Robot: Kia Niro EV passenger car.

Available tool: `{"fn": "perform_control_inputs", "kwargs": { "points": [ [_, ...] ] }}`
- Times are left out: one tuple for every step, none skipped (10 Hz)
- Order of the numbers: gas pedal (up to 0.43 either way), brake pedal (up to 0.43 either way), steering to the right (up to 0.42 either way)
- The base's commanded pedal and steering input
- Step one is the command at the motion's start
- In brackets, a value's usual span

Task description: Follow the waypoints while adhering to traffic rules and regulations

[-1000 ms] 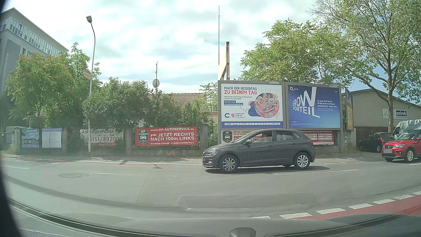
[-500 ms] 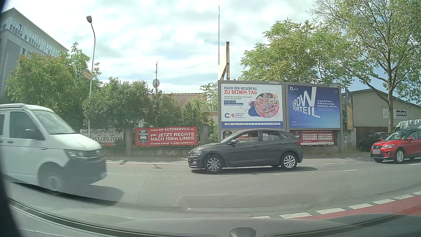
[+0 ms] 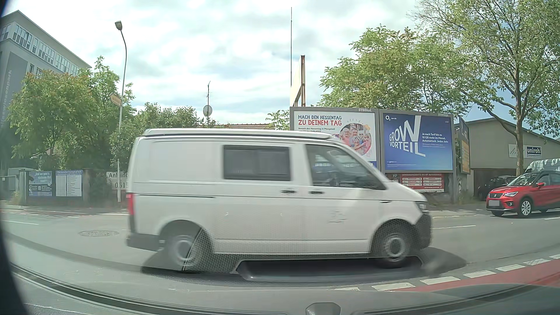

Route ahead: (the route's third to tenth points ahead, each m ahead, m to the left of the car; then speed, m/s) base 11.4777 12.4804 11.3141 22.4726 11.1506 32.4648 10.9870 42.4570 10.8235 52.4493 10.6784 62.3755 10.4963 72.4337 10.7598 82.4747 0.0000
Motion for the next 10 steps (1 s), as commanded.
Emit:
{"fn": "perform_control_inputs", "kwargs": {
  "points": [
    [0.0, 0.287, -0.212],
    [0.0, 0.287, -0.212],
    [0.0, 0.287, -0.212],
    [0.0, 0.28, -0.212],
    [0.0, 0.287, -0.212],
    [0.0, 0.287, -0.212],
    [0.0, 0.287, -0.212],
    [0.0, 0.287, -0.212],
    [0.0, 0.287, -0.212],
    [0.0, 0.287, -0.212]
  ]
}}
